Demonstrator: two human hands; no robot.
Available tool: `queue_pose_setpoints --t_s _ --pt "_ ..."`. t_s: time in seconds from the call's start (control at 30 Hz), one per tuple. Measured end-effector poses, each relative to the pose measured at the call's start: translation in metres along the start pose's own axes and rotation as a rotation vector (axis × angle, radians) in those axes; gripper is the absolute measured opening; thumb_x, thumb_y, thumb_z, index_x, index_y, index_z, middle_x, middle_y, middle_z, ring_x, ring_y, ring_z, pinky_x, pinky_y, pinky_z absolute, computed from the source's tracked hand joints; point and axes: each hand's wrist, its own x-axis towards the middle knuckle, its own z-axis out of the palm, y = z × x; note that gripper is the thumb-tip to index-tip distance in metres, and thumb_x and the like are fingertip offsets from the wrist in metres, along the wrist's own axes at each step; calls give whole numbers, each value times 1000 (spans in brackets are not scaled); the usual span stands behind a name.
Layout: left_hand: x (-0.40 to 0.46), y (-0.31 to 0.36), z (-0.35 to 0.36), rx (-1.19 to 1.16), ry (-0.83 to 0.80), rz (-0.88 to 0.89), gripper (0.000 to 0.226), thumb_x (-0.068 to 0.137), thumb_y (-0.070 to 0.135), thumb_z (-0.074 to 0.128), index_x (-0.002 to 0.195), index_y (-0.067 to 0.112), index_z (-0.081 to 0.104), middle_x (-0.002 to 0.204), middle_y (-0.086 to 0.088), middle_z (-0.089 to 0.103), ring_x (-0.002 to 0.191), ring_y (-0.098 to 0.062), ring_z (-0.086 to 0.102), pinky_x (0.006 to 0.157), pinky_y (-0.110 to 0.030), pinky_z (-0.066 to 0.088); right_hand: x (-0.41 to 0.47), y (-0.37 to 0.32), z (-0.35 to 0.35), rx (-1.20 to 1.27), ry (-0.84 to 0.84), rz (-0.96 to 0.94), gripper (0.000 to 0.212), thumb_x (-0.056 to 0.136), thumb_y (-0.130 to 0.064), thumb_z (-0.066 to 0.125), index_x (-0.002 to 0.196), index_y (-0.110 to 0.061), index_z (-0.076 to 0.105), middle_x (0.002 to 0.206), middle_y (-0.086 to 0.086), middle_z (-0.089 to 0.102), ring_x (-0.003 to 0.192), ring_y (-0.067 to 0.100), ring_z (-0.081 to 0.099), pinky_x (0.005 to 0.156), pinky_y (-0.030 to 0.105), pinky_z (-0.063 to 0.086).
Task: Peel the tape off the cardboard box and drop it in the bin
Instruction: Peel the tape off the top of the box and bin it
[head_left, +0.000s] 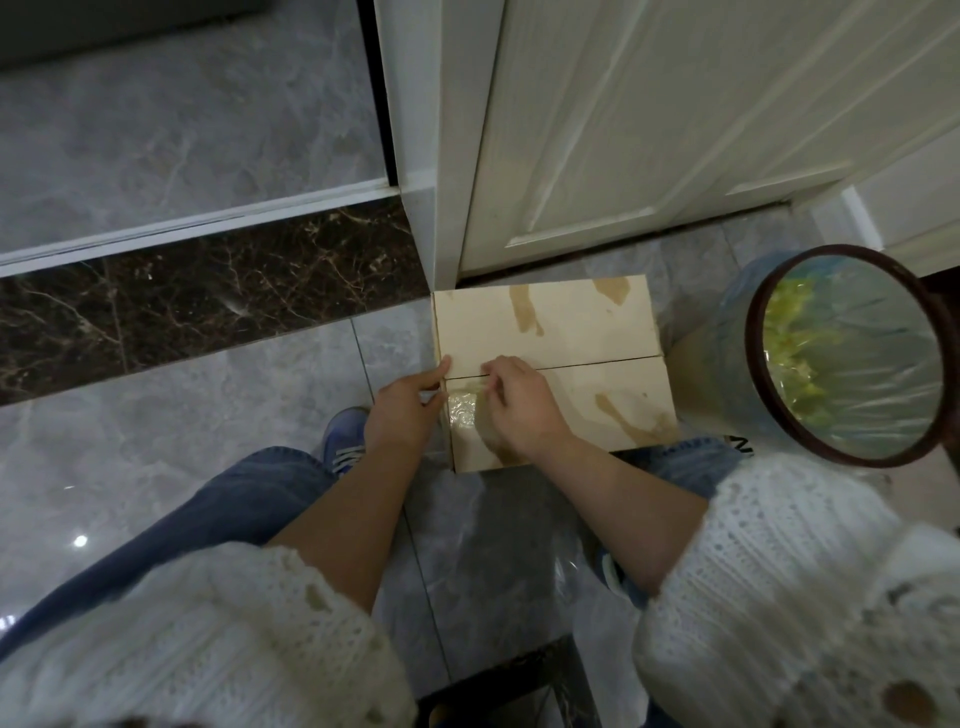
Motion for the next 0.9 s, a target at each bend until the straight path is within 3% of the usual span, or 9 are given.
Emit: queue_pose_setpoints --t_s 0.07,0.2,0.3,0.4,0.53,0.6,0.7,0.9 --pt "0 0 0 4 -4 -1 44 103 24 60 144 38 54 137 -6 65 120 -21 63 94 -20 42 -3 1 0 36 -15 -1 16 92 -2 51 87 -17 50 106 15 67 99 31 62 88 40 49" --pt "-1 1 -1 11 5 1 44 102 25 60 143 41 53 137 -7 65 121 -22 63 100 -28 47 -7 7 0 108 -39 12 9 89 3 52 86 -4 57 111 14 68 106 31 62 95 39 48" --pt "-1 3 -1 15 0 -10 44 102 27 60 142 44 52 138 -5 65 121 -23 63 101 -32 50 -12 15 -3 -1 -40 -119 8 85 2 59 88 -5 63 115 11 67 109 27 57 95 23 39" --pt "0 2 -2 24 -3 -5 44 103 26 59 143 43 52 136 -6 67 117 -22 65 99 -29 49 -16 15 -8 -58 -35 -174 9 83 -2 64 87 -9 64 114 6 60 104 20 54 91 25 44" --pt "-3 7 1 71 12 2 42 108 23 49 146 41 50 123 -10 71 100 -20 66 92 -31 51 -13 11 -6 26 -72 -73 6 92 -8 58 87 -11 58 100 4 64 94 19 56 83 34 48" --pt "-3 9 0 127 16 -2 42 110 25 43 147 44 47 116 -10 72 92 -17 63 85 -31 51 -12 9 -5 74 -65 22 8 94 -10 57 87 -11 58 101 4 68 95 19 56 83 31 46" --pt "-5 10 -3 275 -26 -1 49 111 21 38 153 47 36 126 -10 67 103 -22 64 87 -31 50 -10 5 -5 133 -41 133 9 95 -10 57 86 -13 58 95 8 66 92 18 53 76 23 40" --pt "-6 12 -4 267 -97 -73 49 111 24 37 154 47 33 139 -9 61 121 -28 60 105 -43 46 2 2 -2 264 -24 304 18 94 -10 60 80 -20 56 85 8 70 83 25 63 80 33 48"
